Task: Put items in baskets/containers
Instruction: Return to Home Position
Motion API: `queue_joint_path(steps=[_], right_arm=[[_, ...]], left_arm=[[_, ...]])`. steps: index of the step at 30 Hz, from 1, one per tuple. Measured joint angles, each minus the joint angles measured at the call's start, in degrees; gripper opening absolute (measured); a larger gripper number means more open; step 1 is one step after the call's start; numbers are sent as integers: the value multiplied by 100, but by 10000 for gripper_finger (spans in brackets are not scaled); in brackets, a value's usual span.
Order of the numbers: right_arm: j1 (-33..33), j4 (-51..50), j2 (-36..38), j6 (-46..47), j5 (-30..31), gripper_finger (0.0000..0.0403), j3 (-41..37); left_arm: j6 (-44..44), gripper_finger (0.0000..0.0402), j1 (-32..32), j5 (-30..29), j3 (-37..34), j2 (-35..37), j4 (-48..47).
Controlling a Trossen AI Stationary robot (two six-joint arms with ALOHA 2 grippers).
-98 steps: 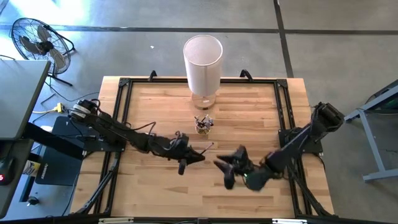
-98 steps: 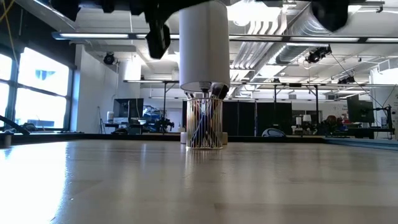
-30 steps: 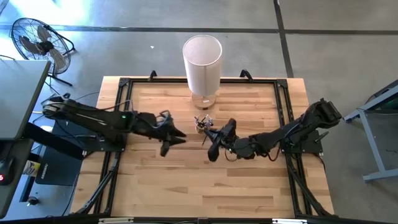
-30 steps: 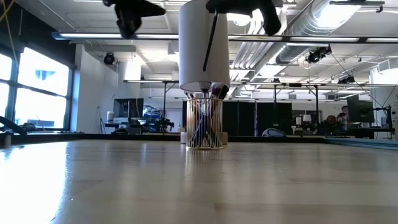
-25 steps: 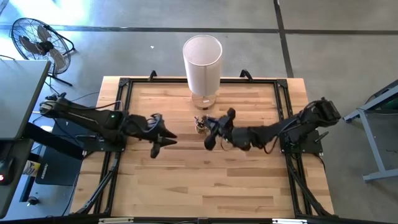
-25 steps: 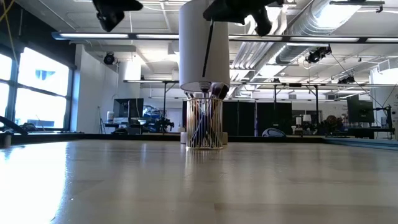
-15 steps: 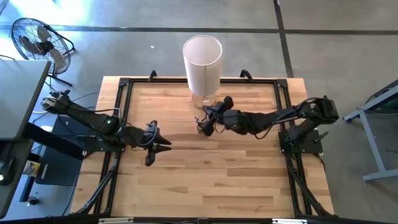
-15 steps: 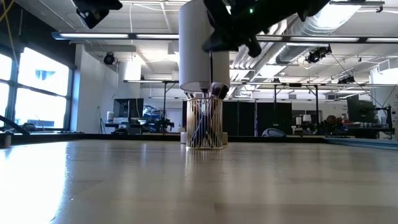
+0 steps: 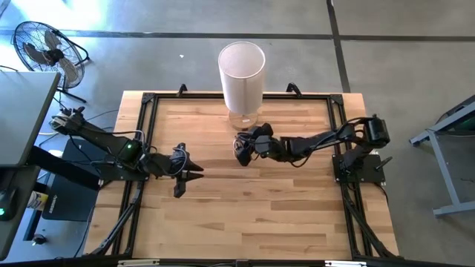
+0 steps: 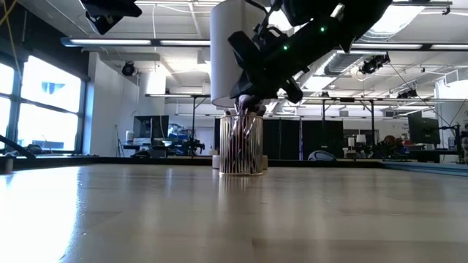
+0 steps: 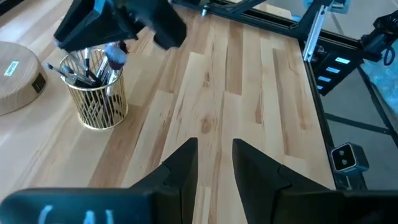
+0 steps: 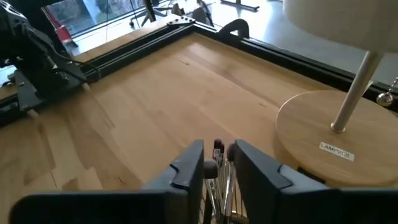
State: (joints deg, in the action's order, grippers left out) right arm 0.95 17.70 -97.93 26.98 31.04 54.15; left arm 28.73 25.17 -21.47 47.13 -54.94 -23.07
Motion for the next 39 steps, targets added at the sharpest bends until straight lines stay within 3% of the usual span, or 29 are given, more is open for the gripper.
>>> queue_joint_path(steps=[7,13,18,24,27,29,32,39], right_arm=[[20,-257,694,-652,-371,159,-2],[140,-601,1590,-307,-809,176,0],[701,-1016,2014,-629,-407,146,0],[1552,-1431,1991,-388,429,60,0],[1868,-1646,1965,-60,575,14,0],[2077,-1746,1953,13,702,6,0],[2322,-1766,1891,303,1078,15,0],[2740,-1984,1799,655,1425,2,-2]], left_arm=[[-34,96,-2,331,0,-7,-124],[-1347,96,-2,415,2,11,-693],[-1722,96,-121,401,3,-58,-630],[-1969,96,-654,272,8,-501,-563],[-2573,96,-1034,1284,-112,-533,-377],[-2750,96,-1333,1973,-416,-592,363],[-2641,97,-1762,2461,-1103,-503,1162],[-2339,97,-2244,2466,-2774,889,2778]])
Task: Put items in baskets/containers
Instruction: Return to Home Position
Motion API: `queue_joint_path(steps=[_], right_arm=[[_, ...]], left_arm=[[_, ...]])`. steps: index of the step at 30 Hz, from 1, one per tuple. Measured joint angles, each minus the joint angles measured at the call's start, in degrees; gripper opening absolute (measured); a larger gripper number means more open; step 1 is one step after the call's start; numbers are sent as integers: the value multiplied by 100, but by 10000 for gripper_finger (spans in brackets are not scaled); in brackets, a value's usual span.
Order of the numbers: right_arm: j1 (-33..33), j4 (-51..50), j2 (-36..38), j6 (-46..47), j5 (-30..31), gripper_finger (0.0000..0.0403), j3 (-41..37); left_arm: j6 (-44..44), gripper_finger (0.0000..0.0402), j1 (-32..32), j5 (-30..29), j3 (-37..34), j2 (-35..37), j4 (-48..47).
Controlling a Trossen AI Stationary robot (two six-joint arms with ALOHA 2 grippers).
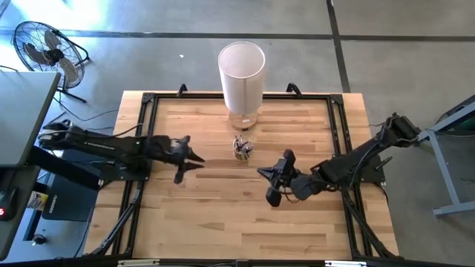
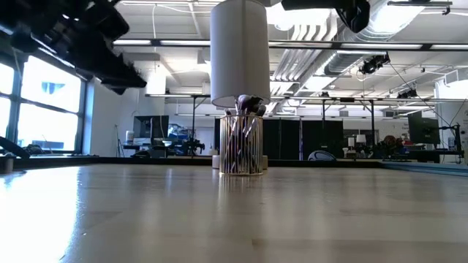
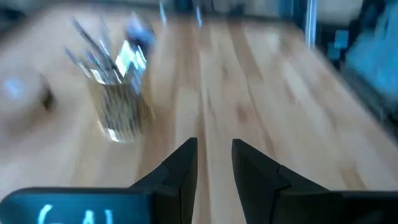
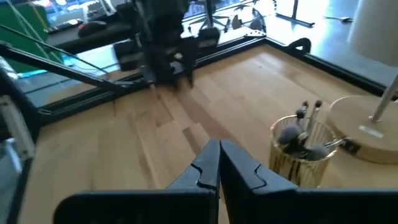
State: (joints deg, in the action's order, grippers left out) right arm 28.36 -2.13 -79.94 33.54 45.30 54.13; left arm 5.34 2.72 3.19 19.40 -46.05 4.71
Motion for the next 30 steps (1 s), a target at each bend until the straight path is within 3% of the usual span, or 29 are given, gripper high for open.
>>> queue_joint_path(steps=[3,8,16,20,24,30], right_arm=[[73,-25,-1,154,86,5,0],[77,-67,-4,199,131,2,0],[42,-69,-4,99,137,1,0],[42,-140,-4,100,124,4,0],[62,-239,-4,71,-6,2,2],[142,-845,-7,97,-222,1,0]], left_arm=[[59,97,-115,-207,-626,776,537],[64,97,-281,-233,-1309,2309,489],[84,97,-311,-102,-1471,4611,-1283],[-43,97,-311,-69,-1501,4560,-1146],[49,97,-310,-42,-1844,4565,-330],[-56,97,-308,-44,-1844,4509,-432]])
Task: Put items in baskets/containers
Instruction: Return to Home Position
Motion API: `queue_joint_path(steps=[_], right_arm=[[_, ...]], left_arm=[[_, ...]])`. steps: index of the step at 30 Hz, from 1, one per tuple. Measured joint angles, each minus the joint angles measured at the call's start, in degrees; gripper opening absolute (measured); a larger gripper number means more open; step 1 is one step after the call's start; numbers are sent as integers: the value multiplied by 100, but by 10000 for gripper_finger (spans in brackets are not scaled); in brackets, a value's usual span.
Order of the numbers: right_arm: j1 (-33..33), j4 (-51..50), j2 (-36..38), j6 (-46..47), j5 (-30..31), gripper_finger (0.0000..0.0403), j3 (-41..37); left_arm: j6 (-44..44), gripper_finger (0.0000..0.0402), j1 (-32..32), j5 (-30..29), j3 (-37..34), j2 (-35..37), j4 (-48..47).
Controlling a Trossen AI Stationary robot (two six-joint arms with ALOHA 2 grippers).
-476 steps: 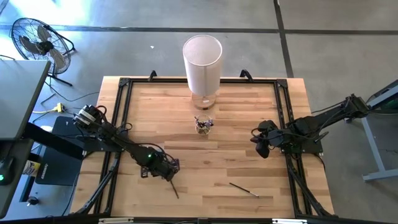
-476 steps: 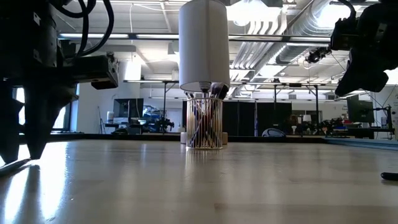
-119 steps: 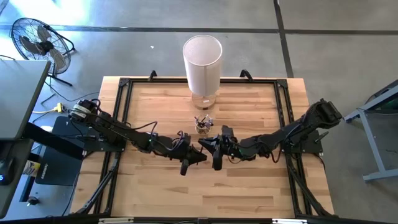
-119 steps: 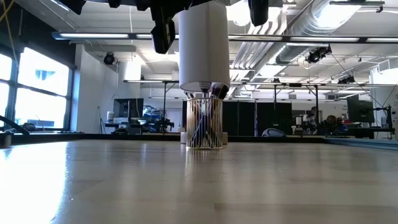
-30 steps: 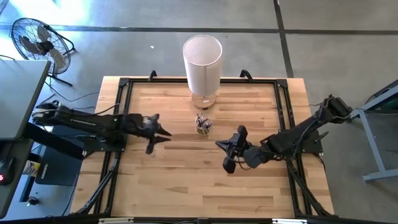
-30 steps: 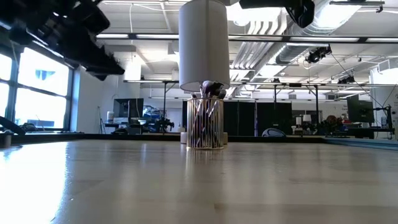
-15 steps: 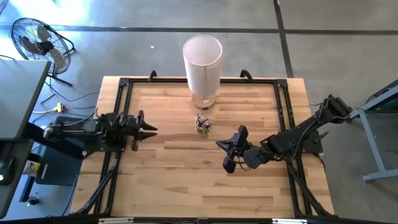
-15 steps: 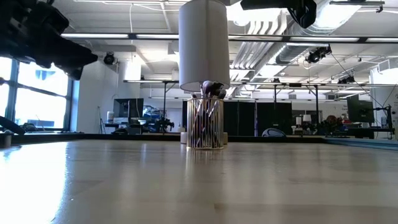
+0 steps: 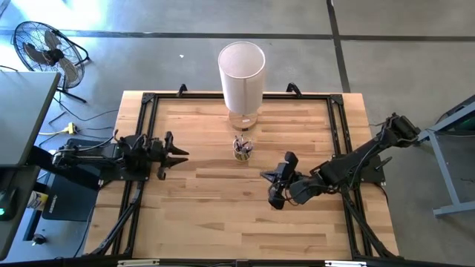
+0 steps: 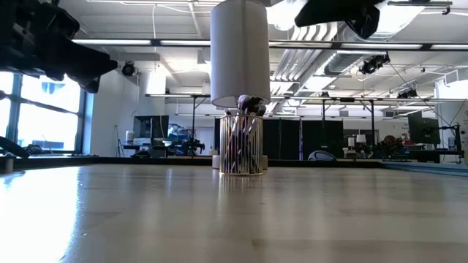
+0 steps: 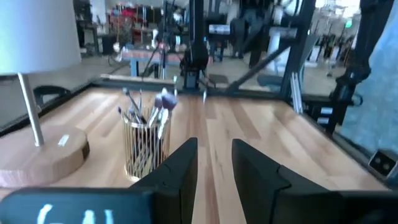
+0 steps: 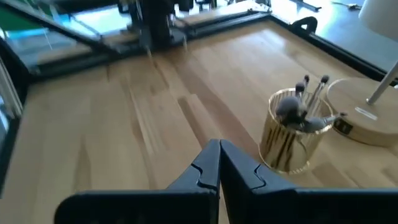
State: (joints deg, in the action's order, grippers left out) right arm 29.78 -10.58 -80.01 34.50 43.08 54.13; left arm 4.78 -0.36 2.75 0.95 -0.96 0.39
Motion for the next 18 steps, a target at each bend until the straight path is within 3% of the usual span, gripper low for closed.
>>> queue_joint_path(steps=[9,12,18], right_arm=[[186,-1379,55,-188,-556,1,-156],[148,-762,328,-517,-990,1,-753],[-121,1416,1298,-794,-1734,0,-2601]], left_arm=[[195,97,0,-29,-11,-30,39],[195,97,0,-31,-11,-32,27],[195,97,0,-34,-13,-32,30]])
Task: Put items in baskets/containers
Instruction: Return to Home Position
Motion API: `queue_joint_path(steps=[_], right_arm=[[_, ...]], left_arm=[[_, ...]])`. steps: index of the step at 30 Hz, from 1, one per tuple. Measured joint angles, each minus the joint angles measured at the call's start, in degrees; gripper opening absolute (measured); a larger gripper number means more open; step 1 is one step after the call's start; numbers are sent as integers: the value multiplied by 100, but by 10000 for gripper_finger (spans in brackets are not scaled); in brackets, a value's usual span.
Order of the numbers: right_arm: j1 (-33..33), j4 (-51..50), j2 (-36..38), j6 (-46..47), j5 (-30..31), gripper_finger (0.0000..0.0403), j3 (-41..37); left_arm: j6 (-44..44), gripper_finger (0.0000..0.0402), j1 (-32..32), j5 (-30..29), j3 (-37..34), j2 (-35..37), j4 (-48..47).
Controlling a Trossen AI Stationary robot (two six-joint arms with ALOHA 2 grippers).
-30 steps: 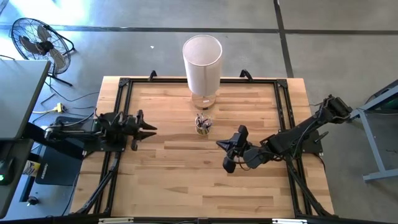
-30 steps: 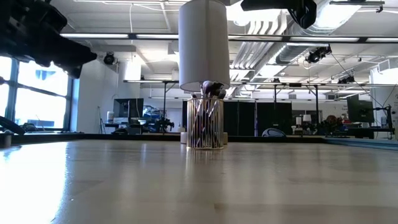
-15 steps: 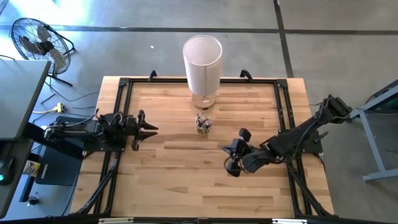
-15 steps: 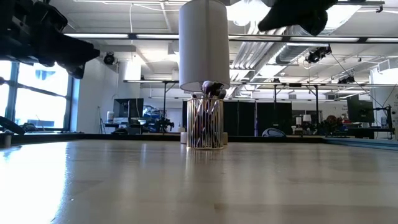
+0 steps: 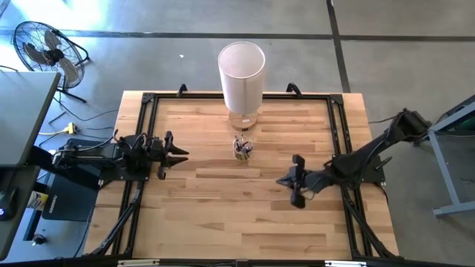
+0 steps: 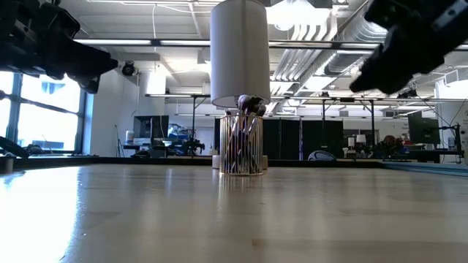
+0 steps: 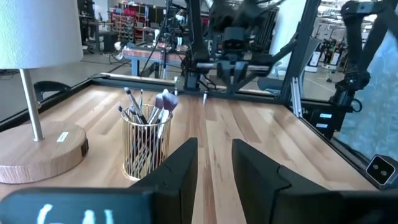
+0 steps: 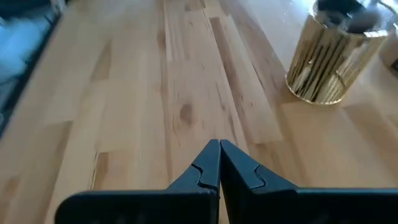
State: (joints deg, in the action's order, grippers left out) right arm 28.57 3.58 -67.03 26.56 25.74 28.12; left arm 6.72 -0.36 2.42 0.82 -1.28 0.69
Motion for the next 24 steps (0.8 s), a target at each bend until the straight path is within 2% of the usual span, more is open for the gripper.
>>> queue_joint_path(steps=[6,12,17,24], right_arm=[[-386,1089,1280,-114,-528,0,-1557],[-903,1531,2624,-481,-1114,0,-2532],[-1394,1251,3554,-769,-1551,0,-2745],[-1974,719,4452,-1267,-1888,0,-2739]], left_arm=[[0,97,0,0,-4,0,0],[0,97,0,-2,-4,0,0],[0,97,0,-3,-4,0,1],[1,97,0,-4,-5,0,0]])
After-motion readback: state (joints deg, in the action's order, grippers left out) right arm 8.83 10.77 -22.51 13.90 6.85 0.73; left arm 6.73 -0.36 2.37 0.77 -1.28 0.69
